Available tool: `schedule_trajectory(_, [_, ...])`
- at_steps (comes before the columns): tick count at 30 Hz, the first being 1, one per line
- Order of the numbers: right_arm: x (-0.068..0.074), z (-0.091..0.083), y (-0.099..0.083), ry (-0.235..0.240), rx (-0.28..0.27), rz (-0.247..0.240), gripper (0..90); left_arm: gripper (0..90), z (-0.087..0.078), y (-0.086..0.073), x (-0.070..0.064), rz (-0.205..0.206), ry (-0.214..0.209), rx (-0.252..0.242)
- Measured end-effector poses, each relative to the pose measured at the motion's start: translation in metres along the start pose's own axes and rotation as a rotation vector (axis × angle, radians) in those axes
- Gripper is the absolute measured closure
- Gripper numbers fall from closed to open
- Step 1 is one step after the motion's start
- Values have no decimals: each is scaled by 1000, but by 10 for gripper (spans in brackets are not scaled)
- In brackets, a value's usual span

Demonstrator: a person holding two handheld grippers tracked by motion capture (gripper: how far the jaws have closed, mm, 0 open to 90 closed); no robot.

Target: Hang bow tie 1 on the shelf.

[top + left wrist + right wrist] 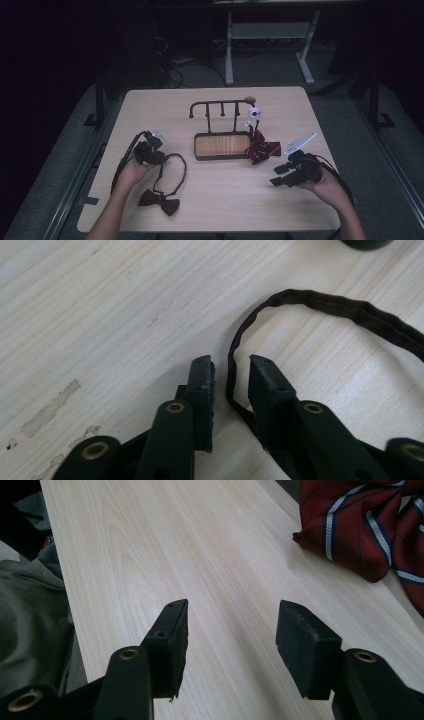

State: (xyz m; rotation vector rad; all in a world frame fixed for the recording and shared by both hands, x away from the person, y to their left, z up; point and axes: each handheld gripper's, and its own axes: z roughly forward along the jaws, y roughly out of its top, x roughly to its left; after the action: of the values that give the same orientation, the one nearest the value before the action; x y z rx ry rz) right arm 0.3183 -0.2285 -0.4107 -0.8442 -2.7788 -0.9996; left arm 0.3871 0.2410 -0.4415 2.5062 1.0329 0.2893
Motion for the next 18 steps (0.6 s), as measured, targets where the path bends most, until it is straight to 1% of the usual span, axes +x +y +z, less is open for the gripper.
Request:
schedule_trajectory(8, [0,-1,0,6,-10,-1,464,833,3,1,-1,9,-3,13])
schedule_trajectory(11, [0,-1,0,4,-14,0,464,887,3,1,-2,8,-24,18])
schedule_trajectory(13, [-1,-1,0,5,-17,3,464,897,2,1,-2,13,-34,28])
schedule_trajectory(15, [-2,0,-1,4,-13,8,460,900,0,1,-1,34,-44,45])
schedule_trajectory(18, [-4,1,-3,2,-14,19,458,900,-2,0,-1,36,-55,40])
